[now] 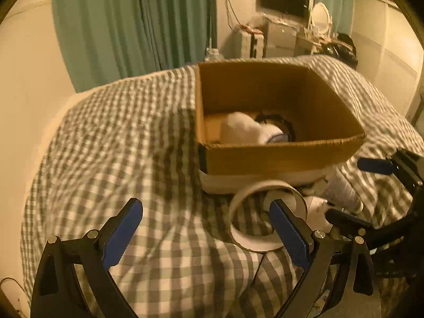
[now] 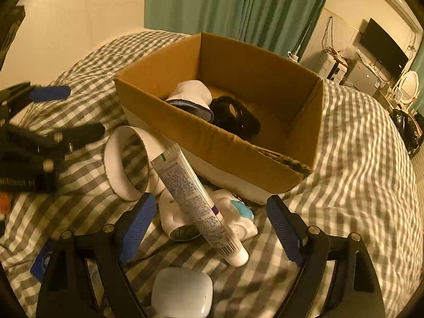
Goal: Organize objects
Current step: 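Grasp the white tape roll with the left gripper while the right gripper grasps the toothpaste tube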
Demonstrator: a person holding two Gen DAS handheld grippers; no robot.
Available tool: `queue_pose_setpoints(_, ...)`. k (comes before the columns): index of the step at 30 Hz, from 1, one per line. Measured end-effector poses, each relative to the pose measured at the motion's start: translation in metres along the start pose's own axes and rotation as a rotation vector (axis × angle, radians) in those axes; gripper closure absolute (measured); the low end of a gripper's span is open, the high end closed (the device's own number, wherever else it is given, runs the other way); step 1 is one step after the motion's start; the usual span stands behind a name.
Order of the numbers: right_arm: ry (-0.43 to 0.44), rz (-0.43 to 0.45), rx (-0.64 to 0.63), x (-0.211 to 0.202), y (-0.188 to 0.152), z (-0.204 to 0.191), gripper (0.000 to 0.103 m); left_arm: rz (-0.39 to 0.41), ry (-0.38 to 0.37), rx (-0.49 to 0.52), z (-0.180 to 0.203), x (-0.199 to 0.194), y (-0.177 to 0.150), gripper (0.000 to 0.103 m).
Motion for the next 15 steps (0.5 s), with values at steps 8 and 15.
queue_pose_setpoints(8, 0.028, -0.033, 0.012, 0.02, -0.001, -0.002, 0.049, -0.1, -0.008, 0.019, 0.012, 0.034, -0.007, 0.004)
queue_pose_setpoints(15, 0.102, 0.001, 0.035, 0.008, -0.003, -0.002, 0.074, -0.146, -0.062, -0.01, 0.02, 0.054, -0.005, 0.042)
Point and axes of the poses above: each gripper's, at about its wrist camera, not at the fingertips, and x roughly the way its jaws point, z to its right, y to its top, the point moved 10 cm from there along x, roughly the way its jaws point, and after that the axes turned 13 degrees about -z, right-handed, at the moved point
